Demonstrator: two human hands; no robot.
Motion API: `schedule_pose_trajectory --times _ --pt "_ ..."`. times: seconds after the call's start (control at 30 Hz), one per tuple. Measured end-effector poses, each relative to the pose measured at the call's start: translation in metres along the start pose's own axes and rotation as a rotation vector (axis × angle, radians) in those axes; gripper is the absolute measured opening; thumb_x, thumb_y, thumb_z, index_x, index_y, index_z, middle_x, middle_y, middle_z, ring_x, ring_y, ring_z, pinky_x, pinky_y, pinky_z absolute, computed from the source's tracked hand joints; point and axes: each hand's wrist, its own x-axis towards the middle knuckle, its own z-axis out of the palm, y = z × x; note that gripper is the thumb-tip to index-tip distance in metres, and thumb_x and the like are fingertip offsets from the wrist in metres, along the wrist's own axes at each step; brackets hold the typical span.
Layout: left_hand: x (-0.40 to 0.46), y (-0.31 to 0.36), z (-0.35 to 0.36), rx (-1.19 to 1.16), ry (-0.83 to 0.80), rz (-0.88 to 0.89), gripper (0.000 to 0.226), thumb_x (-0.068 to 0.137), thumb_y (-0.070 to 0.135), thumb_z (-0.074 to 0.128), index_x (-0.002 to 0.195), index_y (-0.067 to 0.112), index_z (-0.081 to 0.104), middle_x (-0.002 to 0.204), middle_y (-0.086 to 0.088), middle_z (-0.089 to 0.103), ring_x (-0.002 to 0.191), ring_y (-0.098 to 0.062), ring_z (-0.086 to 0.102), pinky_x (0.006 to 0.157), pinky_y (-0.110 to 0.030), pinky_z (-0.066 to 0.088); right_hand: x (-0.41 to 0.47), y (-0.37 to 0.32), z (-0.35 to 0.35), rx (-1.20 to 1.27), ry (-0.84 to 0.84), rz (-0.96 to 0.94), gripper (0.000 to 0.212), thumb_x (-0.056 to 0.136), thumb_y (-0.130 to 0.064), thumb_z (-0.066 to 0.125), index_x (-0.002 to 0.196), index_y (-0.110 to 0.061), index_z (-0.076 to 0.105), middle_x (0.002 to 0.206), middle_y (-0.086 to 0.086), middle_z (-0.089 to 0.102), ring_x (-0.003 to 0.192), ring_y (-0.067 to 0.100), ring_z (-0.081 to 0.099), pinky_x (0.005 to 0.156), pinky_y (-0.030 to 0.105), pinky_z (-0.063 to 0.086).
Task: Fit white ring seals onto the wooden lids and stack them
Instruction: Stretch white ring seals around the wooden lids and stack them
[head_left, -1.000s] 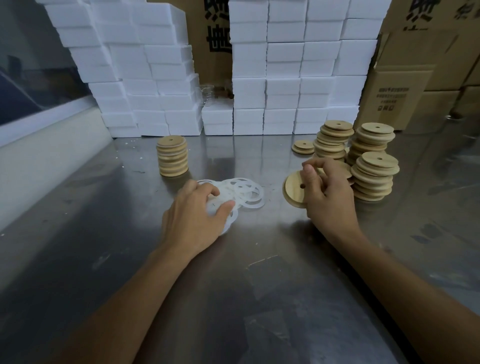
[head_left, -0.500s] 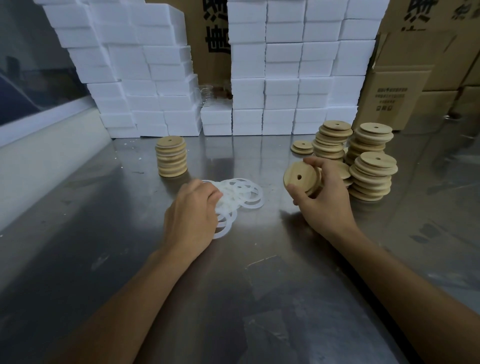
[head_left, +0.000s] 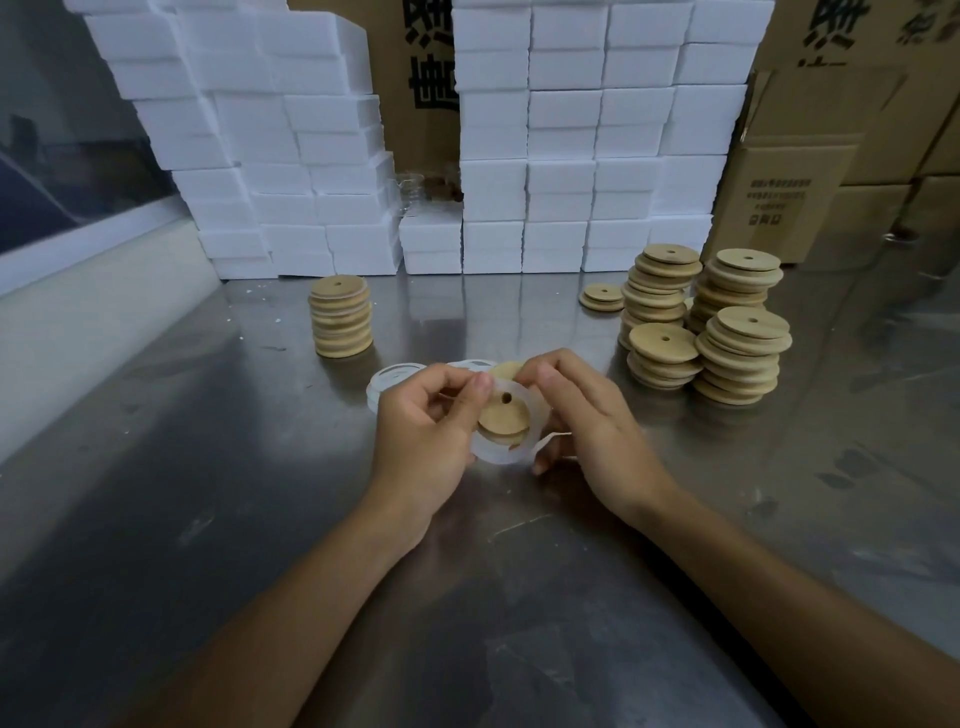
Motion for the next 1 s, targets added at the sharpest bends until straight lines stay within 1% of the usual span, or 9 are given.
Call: schedule_pose_trajectory --times 0.13,0.23,0.33,0.47,0.57,0.7,0.83,0.93,1.0 --pt "0.002 -0.004 0.000 0.059 0.058 0.030 0.015 0.091 0.014 0.068 0.075 0.015 0.066 0.062 0.001 0.064 0.039 -0.012 0.051 0.040 -0.021 0.041 0.002 0.010 0.005 -0.200 0.037 -0.095 0.011 0.095 -0.029 0.064 0.088 -0.021 0.058 0.080 -0.006 0.064 0.065 0.010 0.060 0.053 0.024 0.049" --pt "0.003 -0.006 0.001 0.193 0.082 0.077 0.008 0.088 0.019 0.071 0.083 0.022 0.067 0.088 -0.002 0.065 0.059 -0.019 0.060 0.053 -0.025 0.045 0.001 0.013 0.006 -0.214 0.024 -0.138 0.010 0.095 -0.028 0.063 0.089 -0.025 0.057 0.080 -0.008 0.063 0.066 0.010 0.061 0.054 0.026 0.052" --pt "0.002 -0.008 -0.001 0.176 0.005 -0.012 0.016 0.090 0.023 0.069 0.104 0.028 0.064 0.098 0.002 0.068 0.059 -0.012 0.062 0.046 -0.023 0.044 0.001 0.012 0.005 -0.231 0.065 -0.142 0.010 0.095 -0.028 0.063 0.091 -0.022 0.057 0.082 -0.003 0.065 0.071 0.019 0.064 0.058 0.039 0.058" --pt "0.002 -0.008 -0.001 0.185 -0.087 -0.101 0.019 0.093 0.023 0.065 0.111 0.020 0.067 0.095 -0.004 0.072 0.047 -0.005 0.059 0.037 -0.019 0.041 0.002 0.010 0.004 -0.221 0.091 -0.117 0.009 0.096 -0.027 0.061 0.092 -0.021 0.057 0.083 -0.002 0.065 0.070 0.019 0.065 0.056 0.034 0.057" --pt "0.001 -0.007 -0.001 0.087 -0.060 -0.100 0.015 0.090 0.018 0.068 0.106 0.019 0.068 0.094 -0.005 0.074 0.046 -0.009 0.058 0.036 -0.023 0.042 0.001 0.009 0.005 -0.257 0.112 -0.126 0.011 0.097 -0.030 0.058 0.095 -0.019 0.057 0.084 -0.002 0.066 0.072 0.018 0.066 0.060 0.034 0.056" --pt "0.000 -0.006 0.000 0.080 0.000 -0.009 0.021 0.088 0.012 0.070 0.092 0.030 0.061 0.088 -0.004 0.071 0.052 -0.012 0.065 0.039 -0.021 0.046 0.001 0.010 0.005 -0.406 0.143 -0.158 0.007 0.099 -0.020 0.056 0.093 -0.017 0.056 0.079 -0.012 0.063 0.076 0.006 0.061 0.061 0.015 0.046" --pt "-0.001 -0.007 0.002 0.144 0.014 0.132 0.020 0.092 0.014 0.066 0.084 0.030 0.058 0.090 -0.002 0.068 0.078 -0.017 0.071 0.047 -0.027 0.055 0.000 0.008 0.005 -0.473 0.159 -0.174 0.005 0.099 -0.019 0.056 0.094 -0.017 0.056 0.082 -0.014 0.064 0.081 0.006 0.063 0.065 0.023 0.051" --pt "-0.002 -0.006 0.002 0.231 0.049 0.241 0.022 0.093 0.014 0.064 0.081 0.031 0.057 0.085 0.012 0.065 0.082 -0.006 0.067 0.057 -0.013 0.052 0.000 0.005 0.003 -0.511 0.148 -0.178 0.003 0.099 -0.021 0.056 0.099 -0.019 0.055 0.089 -0.015 0.065 0.085 0.007 0.064 0.072 0.031 0.053" --pt "-0.001 -0.006 0.001 0.293 0.062 0.277 0.024 0.093 0.014 0.063 0.082 0.033 0.056 0.084 0.015 0.063 0.082 -0.003 0.064 0.064 -0.012 0.050 -0.001 0.003 0.003 -0.541 0.131 -0.187 0.008 0.099 -0.024 0.056 0.104 -0.019 0.056 0.094 -0.013 0.066 0.091 0.007 0.065 0.075 0.036 0.055"
